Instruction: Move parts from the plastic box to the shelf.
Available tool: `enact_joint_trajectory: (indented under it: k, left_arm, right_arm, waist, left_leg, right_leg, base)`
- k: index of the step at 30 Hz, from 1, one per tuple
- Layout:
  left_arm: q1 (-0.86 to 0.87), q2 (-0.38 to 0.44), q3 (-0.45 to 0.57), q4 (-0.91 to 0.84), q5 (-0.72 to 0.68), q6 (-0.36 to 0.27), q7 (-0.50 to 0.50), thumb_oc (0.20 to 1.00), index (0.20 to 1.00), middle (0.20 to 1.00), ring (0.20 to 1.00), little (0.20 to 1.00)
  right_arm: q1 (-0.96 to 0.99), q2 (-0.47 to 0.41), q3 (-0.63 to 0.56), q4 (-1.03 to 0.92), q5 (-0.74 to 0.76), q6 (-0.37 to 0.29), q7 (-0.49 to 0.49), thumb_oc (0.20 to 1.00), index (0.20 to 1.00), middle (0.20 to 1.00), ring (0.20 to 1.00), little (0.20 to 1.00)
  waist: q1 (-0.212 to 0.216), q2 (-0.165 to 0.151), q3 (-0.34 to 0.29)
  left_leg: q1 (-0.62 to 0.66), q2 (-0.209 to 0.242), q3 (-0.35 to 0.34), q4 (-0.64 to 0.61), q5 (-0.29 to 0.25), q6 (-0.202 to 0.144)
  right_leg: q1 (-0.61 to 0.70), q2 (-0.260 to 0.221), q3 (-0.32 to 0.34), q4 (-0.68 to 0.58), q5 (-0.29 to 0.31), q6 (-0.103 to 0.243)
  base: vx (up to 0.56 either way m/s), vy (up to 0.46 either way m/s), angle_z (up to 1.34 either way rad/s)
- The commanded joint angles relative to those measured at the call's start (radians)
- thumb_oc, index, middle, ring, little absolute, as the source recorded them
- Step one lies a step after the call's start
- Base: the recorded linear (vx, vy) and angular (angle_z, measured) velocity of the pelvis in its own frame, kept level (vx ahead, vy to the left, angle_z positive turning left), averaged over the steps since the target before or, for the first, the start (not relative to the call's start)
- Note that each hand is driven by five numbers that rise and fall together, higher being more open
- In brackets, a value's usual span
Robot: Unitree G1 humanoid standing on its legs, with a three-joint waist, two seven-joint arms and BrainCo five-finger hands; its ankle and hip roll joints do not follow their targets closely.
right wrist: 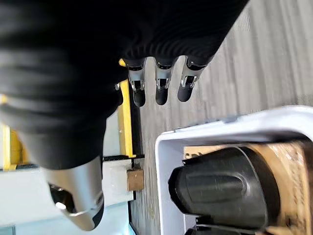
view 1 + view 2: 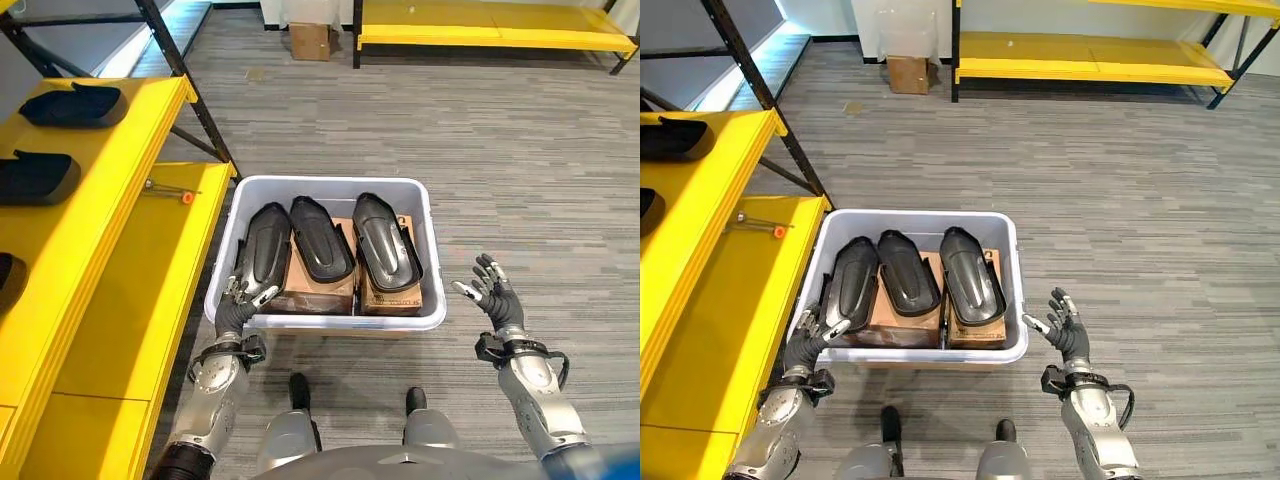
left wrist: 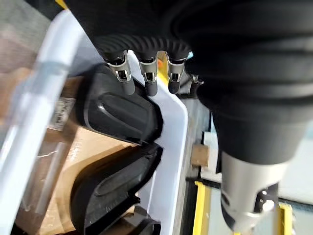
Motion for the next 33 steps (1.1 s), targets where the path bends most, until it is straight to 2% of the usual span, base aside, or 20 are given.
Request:
enact_joint_trajectory:
  k: [1, 2, 5, 6, 9, 13, 16, 21, 24, 26, 27, 30, 33]
  left_arm:
    - [-0.042, 0.039, 0.064, -0.098, 0.014, -0.037, 0.016, 1.0, 1.0, 1.0, 1.0, 1.0]
    - [-0.059, 0.054, 0.068, -0.119, 0.034, -0.051, 0.032, 1.0, 1.0, 1.0, 1.0, 1.0]
    - [-0.086, 0.071, 0.069, -0.142, 0.034, -0.065, 0.024, 1.0, 1.0, 1.0, 1.0, 1.0]
    - [-0.122, 0.086, 0.061, -0.17, 0.033, -0.07, 0.035, 1.0, 1.0, 1.0, 1.0, 1.0]
    - [-0.171, 0.102, 0.053, -0.203, 0.041, -0.067, 0.038, 1.0, 1.0, 1.0, 1.0, 1.0]
    - [-0.25, 0.133, 0.046, -0.265, 0.032, -0.048, -0.009, 1.0, 1.0, 1.0, 1.0, 1.0]
    - [-0.273, 0.146, 0.045, -0.283, 0.018, -0.035, -0.004, 1.0, 1.0, 1.0, 1.0, 1.0]
    - [-0.301, 0.153, 0.046, -0.312, 0.015, -0.017, -0.018, 1.0, 1.0, 1.0, 1.0, 1.0]
    - [-0.308, 0.143, 0.037, -0.312, 0.009, -0.024, -0.035, 1.0, 1.0, 1.0, 1.0, 1.0]
    - [-0.312, 0.129, 0.025, -0.308, 0.005, -0.039, -0.041, 1.0, 1.0, 1.0, 1.0, 1.0]
    - [-0.31, 0.116, 0.013, -0.305, 0.006, -0.06, -0.044, 1.0, 1.0, 1.0, 1.0, 1.0]
    - [-0.313, 0.103, 0.001, -0.3, 0.022, -0.08, -0.033, 1.0, 1.0, 1.0, 1.0, 1.0]
    - [-0.308, 0.105, -0.004, -0.314, 0.035, -0.099, -0.029, 1.0, 1.0, 1.0, 1.0, 1.0]
  right_arm:
    - [-0.059, -0.015, -0.027, -0.079, -0.032, -0.102, 0.004, 1.0, 1.0, 1.0, 1.0, 1.0]
    - [-0.122, -0.035, -0.005, -0.114, -0.055, -0.111, -0.019, 1.0, 1.0, 1.0, 1.0, 1.0]
    - [-0.192, -0.055, 0.015, -0.128, -0.08, -0.117, -0.065, 1.0, 1.0, 1.0, 1.0, 1.0]
    - [-0.262, -0.078, 0.029, -0.126, -0.102, -0.124, -0.1, 1.0, 1.0, 1.0, 1.0, 1.0]
    - [-0.354, -0.098, 0.048, -0.111, -0.142, -0.108, -0.147, 1.0, 1.0, 1.0, 1.0, 1.0]
    - [-0.552, -0.129, 0.063, -0.045, -0.222, -0.096, -0.196, 1.0, 1.0, 1.0, 1.0, 1.0]
    - [-0.635, -0.142, 0.073, -0.028, -0.258, -0.077, -0.197, 1.0, 1.0, 1.0, 1.0, 1.0]
    - [-0.78, -0.169, 0.095, -0.015, -0.257, 0.027, -0.229, 1.0, 1.0, 1.0, 1.0, 1.0]
    - [-0.84, -0.173, 0.113, 0.025, -0.277, 0.098, -0.289, 1.0, 1.0, 1.0, 1.0, 1.0]
    - [-0.856, -0.168, 0.117, 0.079, -0.296, 0.142, -0.373, 1.0, 1.0, 1.0, 1.0, 1.0]
    - [-0.858, -0.171, 0.093, 0.128, -0.369, 0.13, -0.429, 1.0, 1.0, 1.0, 1.0, 1.0]
    - [-0.867, -0.176, 0.082, 0.146, -0.416, 0.121, -0.455, 1.0, 1.0, 1.0, 1.0, 1.0]
    - [-0.873, -0.189, 0.061, 0.16, -0.454, 0.146, -0.526, 1.0, 1.0, 1.0, 1.0, 1.0]
  waist:
    - [0.019, -0.021, 0.002]
    - [0.043, -0.023, 0.027]
    - [0.064, -0.021, 0.052]
    - [0.083, -0.02, 0.076]
    - [0.103, -0.018, 0.109]
    - [0.139, -0.011, 0.166]
    - [0.148, -0.007, 0.185]
    - [0.166, 0.003, 0.217]
    - [0.17, 0.022, 0.237]
    - [0.166, 0.042, 0.254]
    - [0.156, 0.062, 0.254]
    - [0.147, 0.078, 0.254]
    - [0.136, 0.092, 0.254]
  left_leg:
    - [0.002, 0.057, 0.017, 0.119, -0.09, -0.009]
    - [-0.036, 0.057, 0.003, 0.143, -0.092, -0.011]
    - [-0.077, 0.053, -0.01, 0.159, -0.092, -0.011]
    - [-0.122, 0.045, -0.023, 0.178, -0.094, -0.01]
    - [-0.175, 0.034, -0.039, 0.206, -0.096, -0.008]
    - [-0.277, 0.007, -0.073, 0.274, -0.103, -0.001]
    - [-0.31, -0.001, -0.086, 0.305, -0.111, 0.0]
    - [-0.368, -0.014, -0.095, 0.34, -0.116, 0.004]
    - [-0.396, -0.025, -0.097, 0.345, -0.111, 0.009]
    - [-0.421, -0.033, -0.096, 0.354, -0.112, 0.016]
    - [-0.454, -0.039, -0.094, 0.365, -0.115, 0.023]
    - [-0.474, -0.046, -0.09, 0.371, -0.117, 0.029]
    - [-0.494, -0.052, -0.085, 0.381, -0.125, 0.035]
  right_leg:
    - [-0.096, -0.023, 0.025, 0.046, 0.091, 0.016]
    - [-0.11, -0.02, 0.018, 0.053, 0.088, 0.015]
    - [-0.133, -0.02, 0.014, 0.059, 0.086, 0.015]
    - [-0.154, -0.019, 0.012, 0.064, 0.084, 0.014]
    - [-0.181, -0.022, 0.006, 0.076, 0.08, 0.01]
    - [-0.237, -0.028, -0.003, 0.11, 0.072, -0.003]
    - [-0.263, -0.03, -0.006, 0.135, 0.064, -0.009]
    - [-0.323, -0.029, -0.007, 0.174, 0.053, -0.019]
    - [-0.374, -0.029, -0.004, 0.211, 0.044, -0.029]
    - [-0.423, -0.031, 0.004, 0.247, 0.037, -0.036]
    - [-0.478, -0.033, 0.015, 0.28, 0.033, -0.041]
    - [-0.52, -0.036, 0.027, 0.305, 0.03, -0.043]
    - [-0.564, -0.037, 0.041, 0.335, 0.023, -0.047]
  base:
    - [-0.05, -0.099, 0.12]
    - [-0.07, -0.083, 0.05]
    - [-0.14, -0.074, 0.08]
    - [-0.14, -0.038, 0.16]
    - [-0.12, -0.058, 0.14]
    - [-0.09, -0.096, 0.14]
    - [-0.03, -0.059, 0.18]
    - [-0.05, -0.039, 0.05]
    - [-0.08, 0.046, 0.01]
    - [-0.11, 0.117, 0.03]
    - [-0.1, 0.13, 0.03]
    - [-0.06, 0.103, -0.07]
    - [-0.04, 0.082, -0.18]
